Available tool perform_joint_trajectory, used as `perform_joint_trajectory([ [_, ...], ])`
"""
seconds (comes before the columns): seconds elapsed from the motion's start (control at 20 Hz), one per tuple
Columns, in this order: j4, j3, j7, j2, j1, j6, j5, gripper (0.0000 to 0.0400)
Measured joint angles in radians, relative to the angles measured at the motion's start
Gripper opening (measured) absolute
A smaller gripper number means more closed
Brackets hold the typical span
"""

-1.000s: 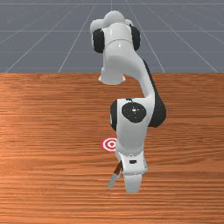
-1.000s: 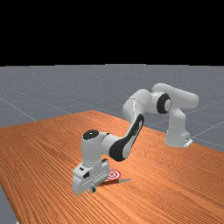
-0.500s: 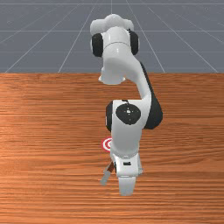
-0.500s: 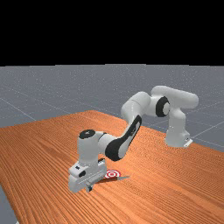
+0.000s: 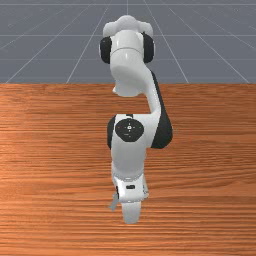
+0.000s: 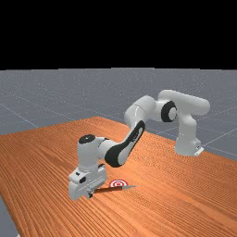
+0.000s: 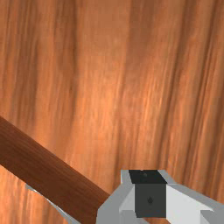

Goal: Pick up the pen and put it to the marker

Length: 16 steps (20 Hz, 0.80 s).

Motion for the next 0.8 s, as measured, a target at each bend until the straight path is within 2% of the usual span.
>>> perform_joint_trajectory([
  [0.3,0.017,-0.012,0.027,0.01,-0.027,-0.007,0.009,0.0],
  [0.35,-0.07,-0.018,0.065,-0.038,-0.026,0.034,0.014,0.0017],
  [0.4,-0.067,-0.023,0.109,-0.04,-0.019,0.028,0.018,0.0009],
  [0.55,-0.34,-0.02,0.093,-0.183,-0.018,0.158,0.01,0.0002],
  [0.6,-0.372,-0.05,0.098,-0.2,0.005,0.173,-0.031,0.0001],
  [0.7,-0.368,-0.076,0.107,-0.198,0.014,0.17,-0.054,0.0],
  [0.8,-0.357,-0.065,0.084,-0.188,-0.008,0.178,-0.042,0.0],
])
